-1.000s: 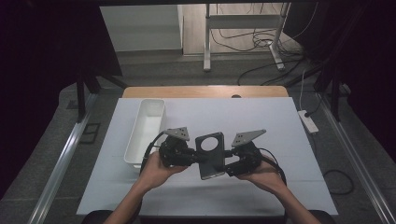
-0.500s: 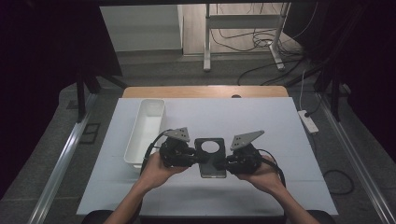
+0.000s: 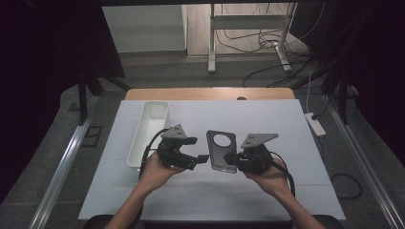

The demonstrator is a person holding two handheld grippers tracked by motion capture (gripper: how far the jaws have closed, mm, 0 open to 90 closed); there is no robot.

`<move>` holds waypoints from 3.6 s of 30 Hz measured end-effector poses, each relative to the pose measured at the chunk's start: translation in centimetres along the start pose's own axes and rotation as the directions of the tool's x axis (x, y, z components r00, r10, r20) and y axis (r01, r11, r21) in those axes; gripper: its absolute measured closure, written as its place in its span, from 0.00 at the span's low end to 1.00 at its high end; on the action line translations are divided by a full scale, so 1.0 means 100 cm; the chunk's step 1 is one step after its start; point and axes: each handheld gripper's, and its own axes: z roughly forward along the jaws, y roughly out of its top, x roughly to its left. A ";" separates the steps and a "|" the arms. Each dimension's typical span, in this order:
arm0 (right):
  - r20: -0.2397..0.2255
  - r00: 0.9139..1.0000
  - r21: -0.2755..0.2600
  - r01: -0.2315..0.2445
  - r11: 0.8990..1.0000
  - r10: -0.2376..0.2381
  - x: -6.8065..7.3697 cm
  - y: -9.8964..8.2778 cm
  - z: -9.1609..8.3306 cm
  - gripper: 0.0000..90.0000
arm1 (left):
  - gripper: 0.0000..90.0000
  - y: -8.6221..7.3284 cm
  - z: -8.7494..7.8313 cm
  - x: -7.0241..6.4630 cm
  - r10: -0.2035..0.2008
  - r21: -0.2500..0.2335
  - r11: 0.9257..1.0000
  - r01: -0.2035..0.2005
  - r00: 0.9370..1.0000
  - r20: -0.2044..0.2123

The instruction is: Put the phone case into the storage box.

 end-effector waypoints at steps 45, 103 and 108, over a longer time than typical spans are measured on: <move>0.064 0.993 -0.034 -0.094 0.995 0.096 0.019 0.001 0.012 0.89 | 0.95 -0.004 0.015 -0.016 -0.094 -0.034 0.995 0.092 0.992 -0.086; 0.072 0.993 0.042 -0.100 0.994 0.097 -0.009 -0.029 -0.029 0.16 | 0.99 0.009 -0.021 0.039 -0.221 -0.026 0.975 0.222 0.938 -0.268; 0.089 0.991 0.039 -0.107 0.994 0.103 -0.012 -0.035 -0.038 0.15 | 0.99 0.013 -0.026 0.044 -0.217 -0.021 0.975 0.220 0.935 -0.281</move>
